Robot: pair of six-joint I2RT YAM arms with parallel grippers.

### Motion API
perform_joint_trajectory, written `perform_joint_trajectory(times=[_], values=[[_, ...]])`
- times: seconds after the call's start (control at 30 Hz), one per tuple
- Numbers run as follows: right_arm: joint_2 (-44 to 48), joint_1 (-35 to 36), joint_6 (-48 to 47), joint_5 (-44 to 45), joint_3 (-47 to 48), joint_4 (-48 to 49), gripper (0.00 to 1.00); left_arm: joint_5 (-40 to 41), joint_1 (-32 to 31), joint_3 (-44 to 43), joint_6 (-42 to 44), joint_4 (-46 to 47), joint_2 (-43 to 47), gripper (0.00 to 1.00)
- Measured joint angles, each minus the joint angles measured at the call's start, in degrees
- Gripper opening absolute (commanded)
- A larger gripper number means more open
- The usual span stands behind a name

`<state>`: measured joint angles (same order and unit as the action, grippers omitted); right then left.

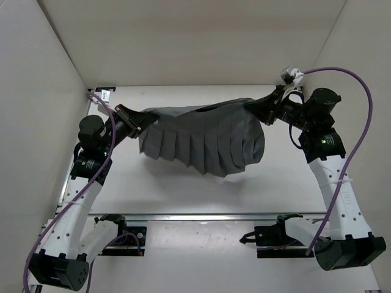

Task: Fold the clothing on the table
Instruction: Flatten the skirt out

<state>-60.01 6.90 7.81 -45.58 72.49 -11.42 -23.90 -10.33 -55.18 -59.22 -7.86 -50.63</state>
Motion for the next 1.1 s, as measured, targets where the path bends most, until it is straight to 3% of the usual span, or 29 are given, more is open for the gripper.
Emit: perform_joint_trajectory(times=[0.13,0.27,0.47,0.6,0.7,0.77,0.87,0.93,0.97,1.0,1.1], values=[[-3.13,-1.03,0.98,-1.42,-0.02,-1.62,0.0,-1.33,0.2,-0.9,0.35,-0.22,-2.69,0.0],[-11.34,-0.85,0.98,-1.22,3.58,-1.84,0.0,-5.35,1.86,-3.74,0.22,3.98,-12.35,0.0],[-31.3,1.88,-2.27,4.13,23.82,-9.31,0.0,-10.47,3.56,-22.97,2.12,1.97,-35.82,0.0],[-38.64,3.39,-4.76,6.69,40.7,-13.64,0.0,-11.89,5.88,-31.87,3.41,0.17,-39.6,0.0],[-37.57,3.37,-5.64,7.15,42.69,-12.59,0.04,-11.93,7.61,-31.71,4.9,1.4,-36.48,0.03],[-35.69,3.06,-5.6,6.51,39.15,-11.02,0.09,-11.69,7.98,-25.7,5.42,4.22,-31.74,0.11],[-32.61,2.84,-4.76,6.05,27.54,-7.19,0.08,-12.02,6.43,-7.65,4.48,12.46,-23.19,0.25],[-30.56,3.52,-2.89,7.15,12.9,-4.09,0.17,-12.41,4.59,10.95,2.67,19.34,-19.67,0.5],[-29.05,3.96,-1.86,8.61,5.49,-2.29,0.28,-12.33,4.07,18.67,2.27,20.68,-19.19,0.65],[-26.69,5.03,-0.76,10.58,-3.15,-1.7,0.47,-12.39,3.91,26.47,1.53,21.51,-18.73,0.73],[-16.39,9.4,2.43,15.23,-25.09,-2.47,0.73,-12.33,5.01,43.58,0.09,17.16,-14.25,0.77]])
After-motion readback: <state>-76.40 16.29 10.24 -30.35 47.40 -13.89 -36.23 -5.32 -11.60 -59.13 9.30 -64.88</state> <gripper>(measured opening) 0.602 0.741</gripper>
